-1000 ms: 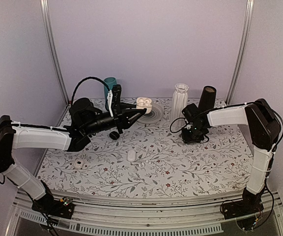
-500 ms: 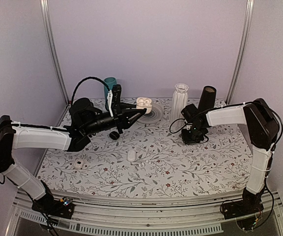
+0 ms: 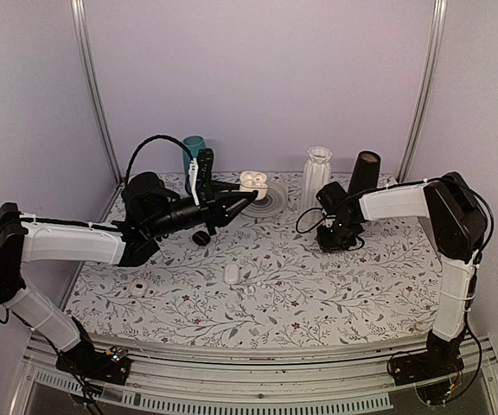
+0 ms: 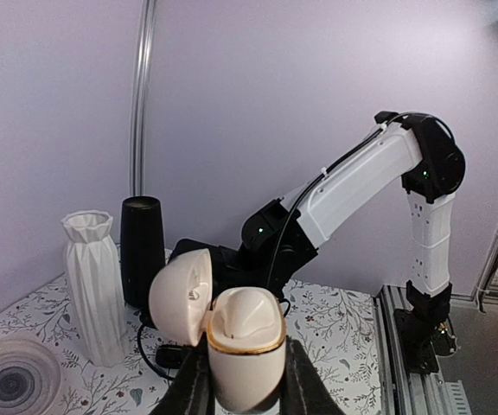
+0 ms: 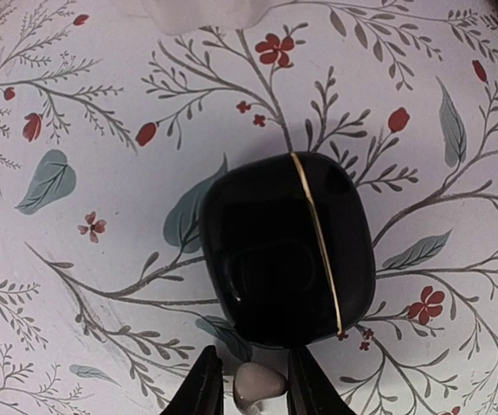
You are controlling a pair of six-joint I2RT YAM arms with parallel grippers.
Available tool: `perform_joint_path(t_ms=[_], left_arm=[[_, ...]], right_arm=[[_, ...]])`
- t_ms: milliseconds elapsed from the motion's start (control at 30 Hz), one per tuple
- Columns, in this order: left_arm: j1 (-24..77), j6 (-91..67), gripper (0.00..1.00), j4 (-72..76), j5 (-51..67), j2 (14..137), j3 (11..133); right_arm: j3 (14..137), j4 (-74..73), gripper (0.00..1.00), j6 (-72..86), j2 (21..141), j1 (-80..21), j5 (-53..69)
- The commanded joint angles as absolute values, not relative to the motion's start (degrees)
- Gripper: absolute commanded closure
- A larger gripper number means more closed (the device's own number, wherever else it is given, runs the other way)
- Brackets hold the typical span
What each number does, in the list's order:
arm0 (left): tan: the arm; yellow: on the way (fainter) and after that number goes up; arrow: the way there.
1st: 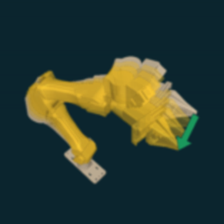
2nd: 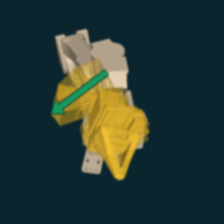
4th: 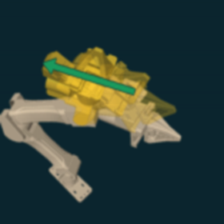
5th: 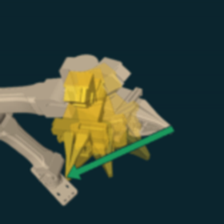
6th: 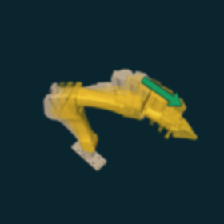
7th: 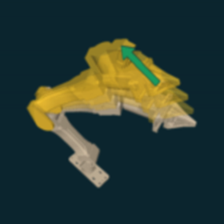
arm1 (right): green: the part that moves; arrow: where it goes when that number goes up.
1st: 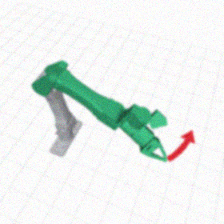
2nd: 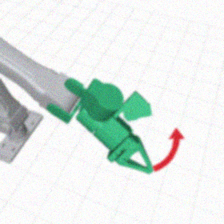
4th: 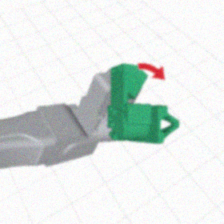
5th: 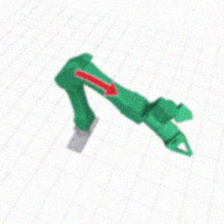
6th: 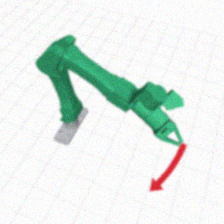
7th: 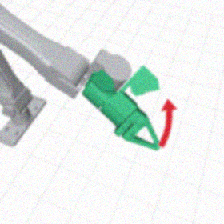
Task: Insert the wireless bluetooth earbuds into the charging case
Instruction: Pick up the right earbud from the center of the board.
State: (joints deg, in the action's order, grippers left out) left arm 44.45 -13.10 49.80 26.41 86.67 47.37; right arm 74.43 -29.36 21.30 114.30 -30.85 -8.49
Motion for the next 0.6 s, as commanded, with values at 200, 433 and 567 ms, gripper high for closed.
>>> perform_joint_path(t_ms=[200,433,567], left_arm=[[43.73,-13.36,1.00,50.27,26.98,86.54,48.00],[43.70,-13.36,1.00,50.19,26.94,86.51,47.97],[43.69,-13.23,1.00,50.14,26.83,86.60,47.99]], right_arm=[[75.55,-30.40,0.76,20.48,115.49,-31.46,-8.86],[75.50,-30.57,0.82,20.22,116.05,-31.46,-8.27],[75.31,-30.56,0.91,20.08,115.92,-31.46,-7.83]])
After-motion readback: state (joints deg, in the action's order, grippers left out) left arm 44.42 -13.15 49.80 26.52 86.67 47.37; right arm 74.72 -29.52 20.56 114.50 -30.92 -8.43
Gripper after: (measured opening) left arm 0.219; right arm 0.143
